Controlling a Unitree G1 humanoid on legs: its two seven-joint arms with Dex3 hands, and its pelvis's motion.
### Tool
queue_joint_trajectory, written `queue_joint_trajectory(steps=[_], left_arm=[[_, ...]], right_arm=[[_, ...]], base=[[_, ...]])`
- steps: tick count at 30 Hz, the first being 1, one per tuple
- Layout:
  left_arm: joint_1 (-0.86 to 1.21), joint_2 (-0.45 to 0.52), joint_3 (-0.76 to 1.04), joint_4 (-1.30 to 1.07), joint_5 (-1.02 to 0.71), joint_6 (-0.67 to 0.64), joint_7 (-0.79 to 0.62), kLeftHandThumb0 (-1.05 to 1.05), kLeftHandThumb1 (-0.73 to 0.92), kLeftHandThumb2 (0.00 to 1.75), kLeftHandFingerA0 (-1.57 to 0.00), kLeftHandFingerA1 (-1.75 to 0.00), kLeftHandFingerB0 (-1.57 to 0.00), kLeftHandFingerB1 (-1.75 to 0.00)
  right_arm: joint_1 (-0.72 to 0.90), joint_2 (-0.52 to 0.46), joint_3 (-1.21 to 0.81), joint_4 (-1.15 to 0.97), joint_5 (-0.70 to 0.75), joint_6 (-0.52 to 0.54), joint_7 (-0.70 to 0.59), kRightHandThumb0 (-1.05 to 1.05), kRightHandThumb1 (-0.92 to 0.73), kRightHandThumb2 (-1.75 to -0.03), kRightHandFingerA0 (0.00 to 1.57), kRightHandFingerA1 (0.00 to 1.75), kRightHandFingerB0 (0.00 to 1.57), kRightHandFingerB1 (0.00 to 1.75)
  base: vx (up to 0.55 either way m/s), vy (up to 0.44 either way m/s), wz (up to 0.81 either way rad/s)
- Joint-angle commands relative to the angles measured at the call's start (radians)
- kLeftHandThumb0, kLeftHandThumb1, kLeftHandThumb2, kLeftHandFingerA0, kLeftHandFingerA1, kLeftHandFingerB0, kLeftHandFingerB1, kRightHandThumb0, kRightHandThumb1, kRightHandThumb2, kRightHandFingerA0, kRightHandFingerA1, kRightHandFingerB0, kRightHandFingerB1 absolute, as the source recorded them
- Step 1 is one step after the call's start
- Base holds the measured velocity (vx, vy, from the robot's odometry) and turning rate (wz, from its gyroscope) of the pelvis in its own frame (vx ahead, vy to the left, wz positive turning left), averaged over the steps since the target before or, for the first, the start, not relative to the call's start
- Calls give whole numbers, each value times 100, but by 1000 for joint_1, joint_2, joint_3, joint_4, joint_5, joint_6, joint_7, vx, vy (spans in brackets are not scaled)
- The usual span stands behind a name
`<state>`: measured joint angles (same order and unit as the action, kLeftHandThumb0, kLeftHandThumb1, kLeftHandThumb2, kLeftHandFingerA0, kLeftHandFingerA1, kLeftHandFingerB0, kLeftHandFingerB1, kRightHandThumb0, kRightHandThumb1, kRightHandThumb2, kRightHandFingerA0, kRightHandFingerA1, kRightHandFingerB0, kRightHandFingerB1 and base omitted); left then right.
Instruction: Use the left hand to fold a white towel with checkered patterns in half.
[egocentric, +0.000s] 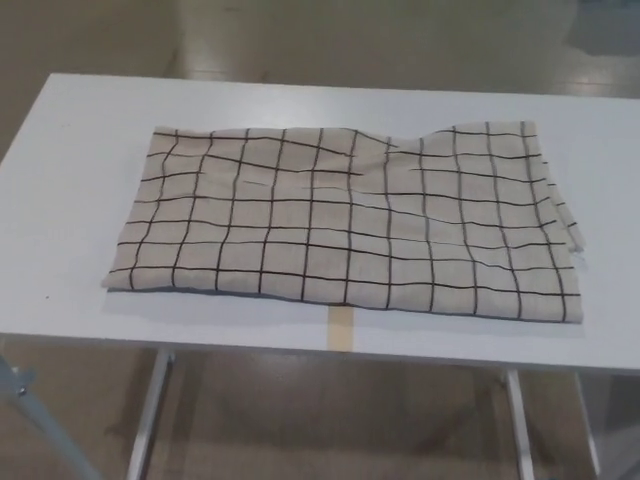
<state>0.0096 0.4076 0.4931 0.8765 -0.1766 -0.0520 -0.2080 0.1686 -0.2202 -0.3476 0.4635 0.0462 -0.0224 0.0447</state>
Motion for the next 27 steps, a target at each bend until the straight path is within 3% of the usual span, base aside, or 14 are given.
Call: queue_joint_trajectory(steps=[1, 3, 4, 13, 17, 18, 19, 20, 27], left_arm=[[-20, 13, 113, -1, -179, 5, -170, -8, 33, 80, -23, -53, -3, -43], [-23, 14, 117, 2, -170, 3, -173, -8, 33, 80, -22, -53, -3, -43], [-25, 14, 118, 7, -166, -3, -177, -9, 49, 54, -33, -37, -12, -28], [-9, 8, 97, -5, -136, -63, -163, -11, 47, 54, -29, -36, -10, -27], [61, -24, 32, -130, -56, -210, -117, -22, 42, 55, -11, -32, -5, -22], [94, -23, -4, -171, 19, -335, -76, -33, 42, 55, -1, -24, 0, -20], [122, -30, -27, -237, 93, -493, -32, -58, 36, 67, 0, -6, 0, -1], [134, -34, -34, -277, 132, -567, -3, -63, 39, 71, 0, -10, 0, -1], [181, -10, -43, -631, 323, -673, 76, -71, 42, 79, 0, -6, 0, 0]], right_arm=[[-9, 28, -104, -103, 159, 15, 19, -21, -54, -56, 39, 60, 55, 64], [-8, 31, -109, -107, 154, 18, 23, -21, -54, -56, 39, 60, 55, 64], [-8, 34, -112, -112, 154, 20, 23, -21, -54, -56, 39, 60, 55, 64], [9, 33, -106, -142, 153, 32, 28, -21, -54, -56, 40, 60, 55, 64], [23, 34, -101, -164, 155, 35, 31, -21, -54, -56, 39, 60, 54, 63], [29, 38, -100, -173, 161, 33, 36, -21, -54, -56, 39, 60, 55, 63], [38, 48, -94, -194, 163, 36, 36, -21, -54, -56, 40, 60, 55, 62], [43, 54, -90, -205, 164, 39, 37, -21, -54, -56, 40, 60, 56, 62], [145, 127, -3, -361, 120, 45, 26, -21, -53, -56, 43, 56, 56, 58]], base=[[0, 0, 0], [0, 0, 0], [0, 0, 0], [0, 0, 0], [0, 0, 0], [0, 0, 0], [0, 0, 0], [0, 0, 0], [0, 0, 0]])
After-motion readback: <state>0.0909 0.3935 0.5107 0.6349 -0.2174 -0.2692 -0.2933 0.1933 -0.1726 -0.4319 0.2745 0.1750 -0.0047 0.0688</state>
